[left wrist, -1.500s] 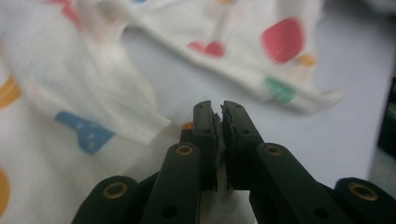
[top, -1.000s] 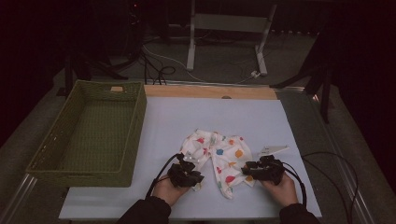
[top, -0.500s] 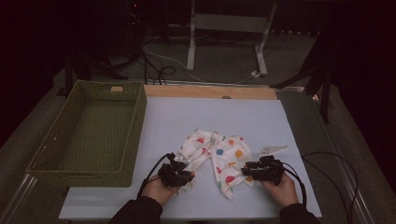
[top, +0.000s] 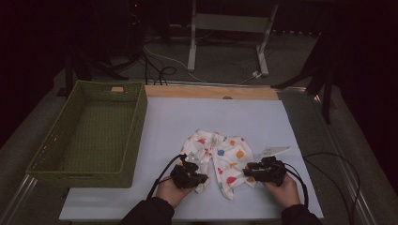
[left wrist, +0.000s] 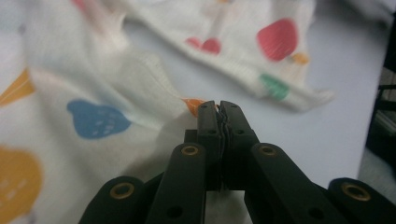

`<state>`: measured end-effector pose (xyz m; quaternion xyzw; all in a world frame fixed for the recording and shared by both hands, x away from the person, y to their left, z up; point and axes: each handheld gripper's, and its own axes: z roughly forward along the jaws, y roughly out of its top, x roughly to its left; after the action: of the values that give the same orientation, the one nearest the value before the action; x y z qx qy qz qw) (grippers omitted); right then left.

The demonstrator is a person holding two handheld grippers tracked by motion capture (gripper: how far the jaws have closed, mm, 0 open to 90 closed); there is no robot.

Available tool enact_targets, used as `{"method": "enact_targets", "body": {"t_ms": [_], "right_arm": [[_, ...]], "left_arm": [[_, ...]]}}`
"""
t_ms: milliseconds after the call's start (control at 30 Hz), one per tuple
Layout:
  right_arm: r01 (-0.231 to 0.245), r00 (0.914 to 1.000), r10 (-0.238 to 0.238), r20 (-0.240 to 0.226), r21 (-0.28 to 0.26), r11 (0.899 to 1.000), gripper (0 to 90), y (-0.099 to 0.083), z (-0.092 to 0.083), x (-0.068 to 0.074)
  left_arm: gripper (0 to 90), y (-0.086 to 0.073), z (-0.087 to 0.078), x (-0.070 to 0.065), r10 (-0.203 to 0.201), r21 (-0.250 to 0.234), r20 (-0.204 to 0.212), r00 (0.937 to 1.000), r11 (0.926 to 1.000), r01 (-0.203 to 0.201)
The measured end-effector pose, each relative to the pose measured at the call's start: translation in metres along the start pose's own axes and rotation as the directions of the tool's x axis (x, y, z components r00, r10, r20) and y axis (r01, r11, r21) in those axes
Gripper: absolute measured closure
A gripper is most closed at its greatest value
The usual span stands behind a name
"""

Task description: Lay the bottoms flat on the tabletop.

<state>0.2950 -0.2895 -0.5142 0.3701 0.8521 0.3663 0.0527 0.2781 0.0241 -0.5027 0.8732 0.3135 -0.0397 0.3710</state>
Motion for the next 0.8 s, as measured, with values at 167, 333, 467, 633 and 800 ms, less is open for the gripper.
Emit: {"method": "enact_targets", "body": {"t_ms": [167, 333, 467, 633, 800], "right_arm": [[-0.007, 1.0000, 0.007, -0.002, -0.006, 1.000, 59.8, -0.001, -0.003, 0.002], [0.007, 1.0000, -0.007, 0.005, -0.006, 1.000, 59.8, -0.005, -0.013, 0.005], [0.015, 0.9999, -0.015, 0.005, -0.012, 1.000, 59.9, -0.010, -0.023, 0.011], [0.033, 0.9995, -0.033, -0.005, -0.007, 0.999, 61.2, -0.018, -0.034, 0.021], [0.061, 0.9981, -0.061, -0.012, 0.036, 0.997, 61.3, -0.024, -0.030, 0.028]], "left_arm": [[88.1, 0.001, 0.008, -0.002, 0.022, 0.012, -0.022, 0.9995, 0.9997, -0.022], [81.2, -0.006, 0.007, 0.003, 0.011, 0.010, -0.060, 0.9982, 0.9999, -0.010], [73.1, -0.009, 0.000, 0.006, -0.007, -0.023, -0.078, 0.9969, 0.9997, 0.005], [67.3, -0.011, -0.008, 0.010, -0.015, -0.042, -0.101, 0.9947, 0.9991, 0.011], [63.7, -0.011, -0.005, 0.010, -0.021, -0.035, -0.104, 0.9944, 0.9992, 0.018]]}}
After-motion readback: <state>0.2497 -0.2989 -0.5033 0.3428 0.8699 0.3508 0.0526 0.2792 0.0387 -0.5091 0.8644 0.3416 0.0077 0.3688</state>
